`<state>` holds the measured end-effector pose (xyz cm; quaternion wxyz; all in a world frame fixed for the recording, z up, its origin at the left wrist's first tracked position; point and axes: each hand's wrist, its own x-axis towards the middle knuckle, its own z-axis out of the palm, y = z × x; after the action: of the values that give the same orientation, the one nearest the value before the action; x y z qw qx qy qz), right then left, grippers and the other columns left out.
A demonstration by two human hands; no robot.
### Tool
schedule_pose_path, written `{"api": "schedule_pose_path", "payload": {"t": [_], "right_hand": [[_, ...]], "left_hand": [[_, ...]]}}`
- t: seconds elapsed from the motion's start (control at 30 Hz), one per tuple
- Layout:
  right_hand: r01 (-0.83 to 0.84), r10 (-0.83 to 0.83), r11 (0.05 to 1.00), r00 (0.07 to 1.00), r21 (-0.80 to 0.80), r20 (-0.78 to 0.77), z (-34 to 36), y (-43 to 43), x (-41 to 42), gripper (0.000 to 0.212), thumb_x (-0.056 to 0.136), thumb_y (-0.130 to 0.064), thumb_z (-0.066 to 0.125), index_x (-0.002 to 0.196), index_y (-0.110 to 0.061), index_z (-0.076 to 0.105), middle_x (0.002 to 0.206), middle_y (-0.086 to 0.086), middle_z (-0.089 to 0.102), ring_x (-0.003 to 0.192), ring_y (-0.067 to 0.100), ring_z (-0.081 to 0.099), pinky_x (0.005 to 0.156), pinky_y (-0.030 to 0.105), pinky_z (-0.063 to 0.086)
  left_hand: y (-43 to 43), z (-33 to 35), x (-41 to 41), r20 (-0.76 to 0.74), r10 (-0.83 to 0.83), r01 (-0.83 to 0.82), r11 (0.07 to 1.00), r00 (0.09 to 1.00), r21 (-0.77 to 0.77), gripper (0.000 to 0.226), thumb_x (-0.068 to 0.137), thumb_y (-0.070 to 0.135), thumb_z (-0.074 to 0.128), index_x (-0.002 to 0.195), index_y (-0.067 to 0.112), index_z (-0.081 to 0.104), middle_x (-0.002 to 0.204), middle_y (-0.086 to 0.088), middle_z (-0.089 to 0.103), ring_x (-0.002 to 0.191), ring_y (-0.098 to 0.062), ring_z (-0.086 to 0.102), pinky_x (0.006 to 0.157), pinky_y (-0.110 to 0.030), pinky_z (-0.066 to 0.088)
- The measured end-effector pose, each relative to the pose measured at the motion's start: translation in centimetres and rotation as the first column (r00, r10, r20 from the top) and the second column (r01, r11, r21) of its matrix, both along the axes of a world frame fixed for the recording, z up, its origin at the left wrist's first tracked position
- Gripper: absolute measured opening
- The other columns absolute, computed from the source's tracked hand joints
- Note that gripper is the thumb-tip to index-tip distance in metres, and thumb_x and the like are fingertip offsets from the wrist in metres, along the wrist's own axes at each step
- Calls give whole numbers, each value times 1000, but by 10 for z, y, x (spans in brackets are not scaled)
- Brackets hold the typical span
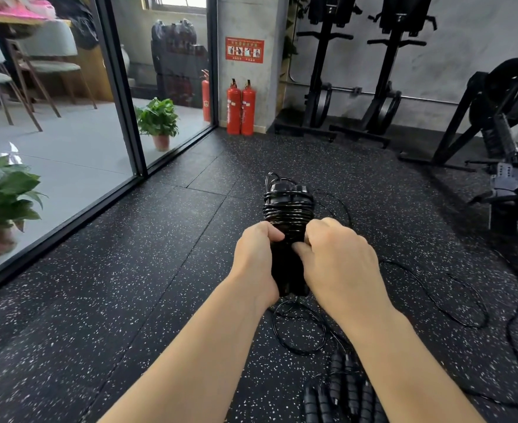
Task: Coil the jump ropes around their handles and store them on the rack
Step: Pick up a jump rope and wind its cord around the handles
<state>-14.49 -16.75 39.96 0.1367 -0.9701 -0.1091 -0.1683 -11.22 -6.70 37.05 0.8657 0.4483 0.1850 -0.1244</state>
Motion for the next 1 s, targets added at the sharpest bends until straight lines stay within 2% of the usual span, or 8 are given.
{"api": "schedule_pose_path", "payload": {"t": [0.1,0.13,0.23,0.33,0.47,0.73,0.9,1.0], "right_hand": [[12,-14,999,999,44,41,-3,0,3,27,97,-34,50,80,-19,35,83,-7,36,69,19,39,56,33,21],[7,-9,999,999,42,42,-3,-1,4,26,97,-35,50,81,-19,36,84,-7,37,70,20,41,58,32,23],[-21,18,998,998,52,63,-5,0,4,25,96,-33,52,81,-19,37,84,-8,38,69,20,43,53,31,23],[-20,10,997,992,72,128,-10,2,5,29,94,-28,58,77,-18,37,79,-6,37,61,19,35,47,19,14],[-2,-11,997,986,83,164,-15,3,9,29,92,-26,59,74,-17,37,77,-4,39,58,24,39,47,31,18],[-37,13,993,979,113,202,-19,5,11,20,94,-30,57,83,-14,49,87,3,55,68,29,56,56,32,32],[-74,43,992,964,105,264,-22,8,12,29,84,-22,71,71,-16,45,71,-3,43,49,21,40,42,23,16],[-84,59,993,962,82,266,-19,11,12,46,76,-17,78,70,-20,32,66,-4,39,45,18,31,45,14,7]], "left_hand": [[-1,3,-1,-8,-38,38,999,999,34,9,76,22,51,78,15,56,57,-1,58,41,-19,54,45,-19,44],[-1,3,-2,-8,-38,38,999,999,38,12,80,24,50,74,16,55,55,0,58,40,-18,54,46,-18,43],[0,1,1,-13,1,-1,999,1000,51,8,76,22,49,75,16,55,58,1,57,41,-18,53,49,-20,40],[0,-3,3,-23,24,-22,996,999,81,11,68,17,48,78,17,55,62,0,56,45,-19,51,51,-22,41],[0,-1,2,-31,26,-22,993,999,119,6,70,15,48,74,18,51,64,1,54,46,-19,48,48,-21,39],[5,3,1,19,31,-34,989,999,145,9,79,17,50,71,16,54,57,0,56,45,-18,50,53,-23,38],[10,7,-2,57,-33,29,997,998,78,24,84,23,44,63,15,53,50,2,55,36,-15,49,44,-17,40],[10,6,-1,51,-21,19,998,998,52,26,84,25,46,60,17,53,51,3,54,35,-12,49,46,-17,38]]}}
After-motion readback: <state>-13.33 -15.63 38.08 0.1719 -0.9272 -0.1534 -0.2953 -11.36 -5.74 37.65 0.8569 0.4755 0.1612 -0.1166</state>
